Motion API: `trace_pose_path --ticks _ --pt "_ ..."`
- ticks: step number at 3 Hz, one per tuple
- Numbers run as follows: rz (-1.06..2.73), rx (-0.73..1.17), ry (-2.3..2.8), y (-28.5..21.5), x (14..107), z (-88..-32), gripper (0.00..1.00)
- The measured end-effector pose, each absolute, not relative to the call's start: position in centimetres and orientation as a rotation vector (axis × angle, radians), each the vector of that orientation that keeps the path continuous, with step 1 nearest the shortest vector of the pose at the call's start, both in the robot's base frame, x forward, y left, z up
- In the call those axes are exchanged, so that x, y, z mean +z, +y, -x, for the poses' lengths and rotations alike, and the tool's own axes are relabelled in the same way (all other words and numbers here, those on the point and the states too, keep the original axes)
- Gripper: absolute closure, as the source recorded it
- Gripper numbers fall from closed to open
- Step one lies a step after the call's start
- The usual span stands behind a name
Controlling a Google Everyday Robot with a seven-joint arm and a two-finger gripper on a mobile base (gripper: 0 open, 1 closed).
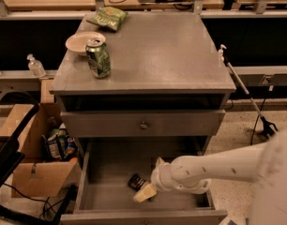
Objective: Pick rxbar chocolate from middle drawer and place on counter
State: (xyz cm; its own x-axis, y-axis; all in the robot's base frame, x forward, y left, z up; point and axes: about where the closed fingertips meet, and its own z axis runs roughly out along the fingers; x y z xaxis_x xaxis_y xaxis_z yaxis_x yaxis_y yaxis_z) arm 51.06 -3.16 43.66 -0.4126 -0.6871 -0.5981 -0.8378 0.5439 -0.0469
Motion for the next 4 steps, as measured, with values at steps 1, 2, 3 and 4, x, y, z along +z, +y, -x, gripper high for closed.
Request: trace_pose_path --ticks 1,2,3,4 --pt "1.281 0.320 2.253 -2.0 40.1 -51.7 0.00" --pt "1.317 0.298 2.292 -1.5 36.3 -51.8 0.03" --pt "1.330 0.289 2.319 -1.3 34.4 -51.9 0.18" --pt "1.319 0.287 2.380 -1.3 33.1 -51.8 0.45"
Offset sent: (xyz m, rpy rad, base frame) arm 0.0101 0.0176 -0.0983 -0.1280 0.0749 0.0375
